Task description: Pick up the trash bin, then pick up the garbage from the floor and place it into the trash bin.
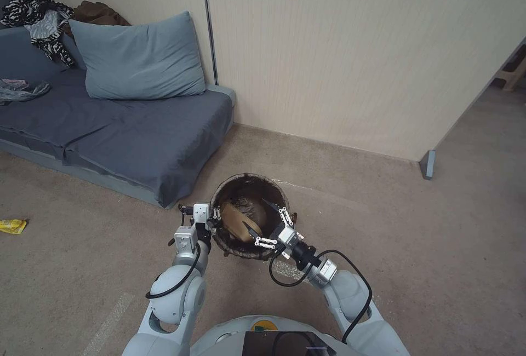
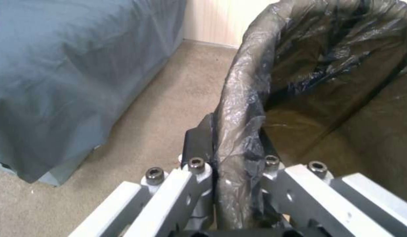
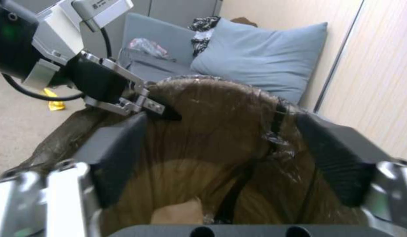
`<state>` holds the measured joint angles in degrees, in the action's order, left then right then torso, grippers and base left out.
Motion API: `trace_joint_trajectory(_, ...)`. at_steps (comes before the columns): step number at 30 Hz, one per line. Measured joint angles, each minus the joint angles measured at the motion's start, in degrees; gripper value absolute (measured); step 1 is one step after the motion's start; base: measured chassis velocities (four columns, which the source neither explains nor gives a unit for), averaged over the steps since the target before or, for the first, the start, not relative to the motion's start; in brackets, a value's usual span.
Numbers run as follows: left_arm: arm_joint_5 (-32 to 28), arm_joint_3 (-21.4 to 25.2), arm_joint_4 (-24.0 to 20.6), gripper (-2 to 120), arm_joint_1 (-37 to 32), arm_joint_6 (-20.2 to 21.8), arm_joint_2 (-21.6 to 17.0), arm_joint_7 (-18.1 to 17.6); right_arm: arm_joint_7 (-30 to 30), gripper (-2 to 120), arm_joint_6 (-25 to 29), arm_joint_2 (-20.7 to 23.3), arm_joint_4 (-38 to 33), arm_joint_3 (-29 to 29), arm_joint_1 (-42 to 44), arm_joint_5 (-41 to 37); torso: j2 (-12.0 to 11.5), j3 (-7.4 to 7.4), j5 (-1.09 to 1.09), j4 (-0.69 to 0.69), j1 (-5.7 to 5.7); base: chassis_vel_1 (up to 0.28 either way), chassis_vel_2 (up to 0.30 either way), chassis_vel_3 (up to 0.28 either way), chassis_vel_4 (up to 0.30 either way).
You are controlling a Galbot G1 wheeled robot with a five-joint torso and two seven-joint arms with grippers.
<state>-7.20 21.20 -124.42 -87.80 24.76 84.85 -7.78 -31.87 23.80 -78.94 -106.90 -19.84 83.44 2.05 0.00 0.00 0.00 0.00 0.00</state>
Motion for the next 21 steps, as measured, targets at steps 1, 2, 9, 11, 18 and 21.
trace_joint_trajectory(1,0.0,0.0,0.0,6,0.0,0.0,0.0,0.0,0.0,91,0.0,0.1,0.0,-0.1,0.0,0.0,0.0,0.0,0.0,0.0,0.0,0.0,0.0,0.0,0.0)
trace_joint_trajectory(2,0.0,0.0,0.0,6,0.0,0.0,0.0,0.0,0.0,96,0.0,0.1,-0.1,-0.1,0.0,0.0,0.0,0.0,0.0,0.0,0.0,0.0,0.0,0.0,0.0)
trace_joint_trajectory(9,0.1,-0.1,-0.2,6,-0.1,0.0,-0.1,0.0,-0.1,100,0.1,0.3,-0.2,-0.2,0.3,0.0,0.0,0.0,0.0,0.0,0.0,0.0,0.0,0.0,0.0)
trace_joint_trajectory(11,0.1,-0.1,-0.3,6,-0.1,0.1,-0.2,0.0,-0.1,100,0.2,0.3,-0.6,-0.3,0.4,0.1,0.0,0.0,0.0,0.0,0.0,0.0,0.0,0.0,0.0)
trace_joint_trajectory(18,0.1,0.1,0.2,6,-0.1,0.0,-0.2,-0.1,3.2,100,0.4,-0.1,-5.9,-0.8,1.9,-1.7,0.0,0.0,0.0,0.0,0.0,0.0,0.0,0.0,0.0)
trace_joint_trajectory(21,0.2,0.3,0.5,6,-0.1,0.0,-0.2,-0.1,5.5,100,0.4,-0.6,-8.1,-1.4,2.5,-2.4,0.0,0.0,0.0,0.0,0.0,0.0,0.0,0.0,0.0)
